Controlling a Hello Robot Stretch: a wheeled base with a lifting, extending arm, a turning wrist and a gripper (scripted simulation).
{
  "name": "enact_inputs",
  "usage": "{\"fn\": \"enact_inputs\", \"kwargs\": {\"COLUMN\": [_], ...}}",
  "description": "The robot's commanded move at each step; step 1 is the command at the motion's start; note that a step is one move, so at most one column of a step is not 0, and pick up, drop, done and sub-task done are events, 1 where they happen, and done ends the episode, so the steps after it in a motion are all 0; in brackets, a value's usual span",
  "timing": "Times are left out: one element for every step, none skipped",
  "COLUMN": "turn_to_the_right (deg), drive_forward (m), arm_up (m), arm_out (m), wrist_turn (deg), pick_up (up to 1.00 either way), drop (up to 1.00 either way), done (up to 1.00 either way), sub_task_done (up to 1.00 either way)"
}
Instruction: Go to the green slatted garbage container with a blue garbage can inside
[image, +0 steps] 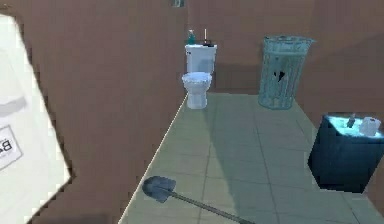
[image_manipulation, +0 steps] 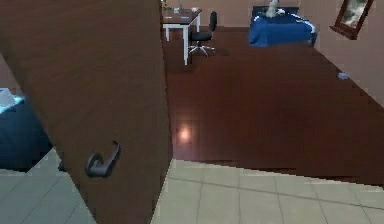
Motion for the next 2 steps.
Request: {"fn": "enact_inputs", "kwargs": {"turn_to_the_right": [9.0, 0.0], "drive_forward": [0.0, 0.6], "arm_up": [0.0, 0.0], "arm_out": [0.0, 0.0], "wrist_turn": [0.0, 0.0], "pick_up": [0.0, 0.0], "drop": [0.0, 0.0], "done": [0.0, 0.0], "sub_task_done": [0.0, 0.0]}}
